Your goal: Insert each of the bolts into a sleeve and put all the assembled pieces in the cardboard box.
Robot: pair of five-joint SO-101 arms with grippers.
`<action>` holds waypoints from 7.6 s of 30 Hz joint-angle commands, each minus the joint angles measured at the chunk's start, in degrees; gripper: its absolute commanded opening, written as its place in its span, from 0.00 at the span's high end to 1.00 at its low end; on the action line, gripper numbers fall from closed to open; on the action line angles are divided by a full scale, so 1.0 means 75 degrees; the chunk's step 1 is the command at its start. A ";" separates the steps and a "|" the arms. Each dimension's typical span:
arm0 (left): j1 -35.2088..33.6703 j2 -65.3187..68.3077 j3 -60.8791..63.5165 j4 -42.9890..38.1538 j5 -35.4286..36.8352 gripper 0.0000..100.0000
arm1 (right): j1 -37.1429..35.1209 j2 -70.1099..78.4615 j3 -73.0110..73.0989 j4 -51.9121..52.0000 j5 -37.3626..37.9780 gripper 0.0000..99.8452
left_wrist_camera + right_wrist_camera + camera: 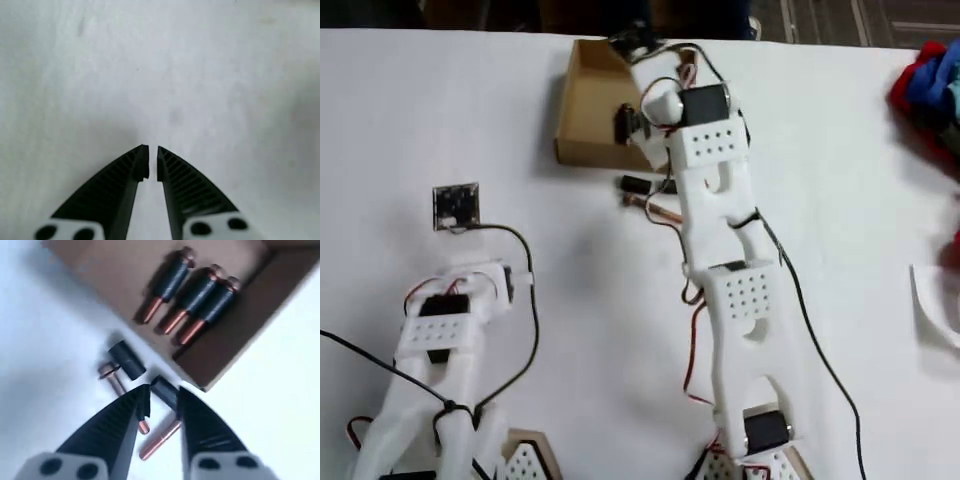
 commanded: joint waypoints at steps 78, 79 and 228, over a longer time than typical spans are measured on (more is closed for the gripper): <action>-0.0012 0.0000 -0.0018 -0.0152 -0.0082 0.94 | -0.0662 -0.1284 0.5521 -0.3311 0.2204 0.86; -0.0012 0.0000 -0.0018 -0.0152 -0.0082 0.94 | -0.0674 -0.1190 0.5521 -0.3511 0.2204 0.86; 0.5415 0.6154 -0.7883 0.5064 0.6470 0.78 | 0.3780 -1.2771 1.9657 -0.8903 -0.1793 0.98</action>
